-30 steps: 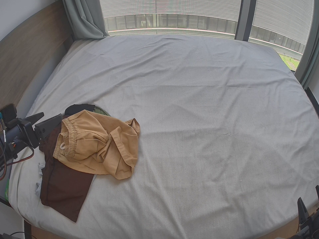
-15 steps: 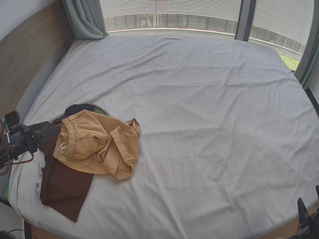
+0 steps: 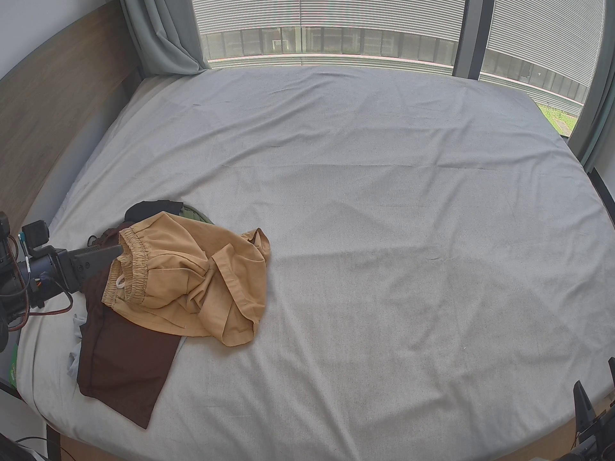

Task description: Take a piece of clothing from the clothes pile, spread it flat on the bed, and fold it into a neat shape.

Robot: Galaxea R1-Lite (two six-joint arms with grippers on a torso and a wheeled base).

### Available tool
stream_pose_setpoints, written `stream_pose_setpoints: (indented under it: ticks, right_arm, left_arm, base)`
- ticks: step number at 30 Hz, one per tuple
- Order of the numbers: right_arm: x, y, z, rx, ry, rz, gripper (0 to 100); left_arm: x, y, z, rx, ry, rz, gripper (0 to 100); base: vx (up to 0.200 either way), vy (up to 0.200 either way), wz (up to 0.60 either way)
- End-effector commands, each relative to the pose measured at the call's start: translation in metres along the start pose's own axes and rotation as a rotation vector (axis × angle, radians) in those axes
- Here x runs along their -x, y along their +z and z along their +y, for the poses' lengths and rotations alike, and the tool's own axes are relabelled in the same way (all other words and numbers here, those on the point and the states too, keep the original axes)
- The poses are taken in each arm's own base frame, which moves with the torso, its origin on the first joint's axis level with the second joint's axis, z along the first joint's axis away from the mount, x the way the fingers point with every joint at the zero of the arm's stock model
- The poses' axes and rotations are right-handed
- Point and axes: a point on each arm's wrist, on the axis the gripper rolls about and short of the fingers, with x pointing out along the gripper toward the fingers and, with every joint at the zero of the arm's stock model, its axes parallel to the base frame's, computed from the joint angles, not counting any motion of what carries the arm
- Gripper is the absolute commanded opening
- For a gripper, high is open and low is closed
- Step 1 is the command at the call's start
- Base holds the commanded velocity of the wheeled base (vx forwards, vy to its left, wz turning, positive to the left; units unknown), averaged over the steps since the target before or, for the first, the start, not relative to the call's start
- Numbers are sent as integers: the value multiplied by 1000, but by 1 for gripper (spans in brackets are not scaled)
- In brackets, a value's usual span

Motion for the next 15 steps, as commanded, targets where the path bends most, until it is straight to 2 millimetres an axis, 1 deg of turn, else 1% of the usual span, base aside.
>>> stream_pose_setpoints:
  ticks: [1, 15]
  right_arm:
    - [0, -5, 0, 0, 0, 1, 100]
    - [0, -5, 0, 0, 0, 1, 100]
  left_arm:
    - [-6, -4, 9, 24, 10, 17, 100]
    - [-17, -12, 23, 35, 10, 24, 100]
  base:
    - [0, 0, 0]
    - [0, 0, 0]
